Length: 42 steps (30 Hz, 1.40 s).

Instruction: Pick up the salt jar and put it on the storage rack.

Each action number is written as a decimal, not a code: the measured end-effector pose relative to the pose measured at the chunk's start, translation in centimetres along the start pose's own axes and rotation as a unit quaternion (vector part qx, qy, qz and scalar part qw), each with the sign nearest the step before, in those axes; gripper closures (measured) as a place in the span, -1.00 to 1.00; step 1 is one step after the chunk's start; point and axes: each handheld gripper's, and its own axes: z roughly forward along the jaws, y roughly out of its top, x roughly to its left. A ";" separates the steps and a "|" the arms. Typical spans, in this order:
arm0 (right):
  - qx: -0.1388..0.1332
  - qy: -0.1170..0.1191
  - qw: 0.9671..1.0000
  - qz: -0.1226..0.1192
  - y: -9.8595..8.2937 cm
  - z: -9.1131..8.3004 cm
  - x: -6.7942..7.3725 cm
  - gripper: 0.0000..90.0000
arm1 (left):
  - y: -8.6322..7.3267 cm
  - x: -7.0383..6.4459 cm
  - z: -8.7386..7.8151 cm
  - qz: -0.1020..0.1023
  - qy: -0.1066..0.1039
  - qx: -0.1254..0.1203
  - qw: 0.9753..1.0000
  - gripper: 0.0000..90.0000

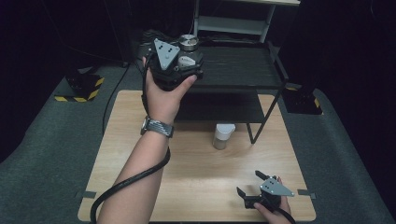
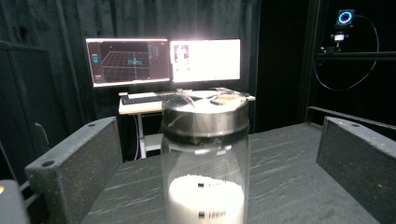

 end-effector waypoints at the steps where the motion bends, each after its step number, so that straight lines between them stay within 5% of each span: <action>1: 0.000 0.000 1.000 0.000 0.0 0.0 0.0 -0.99 | -0.1 0.3 -0.4 0.003 -0.004 0.002 1.000 -0.99; 28: 0.003 0.001 1.000 -0.004 0.1 0.0 0.0 -0.99 | -7.1 1.3 -8.1 0.014 -0.039 -0.001 0.999 -0.99; 42: 0.003 -0.002 1.000 -0.007 0.1 0.1 0.2 -0.99 | -10.9 2.3 -10.9 -0.003 -0.049 0.012 0.999 -0.99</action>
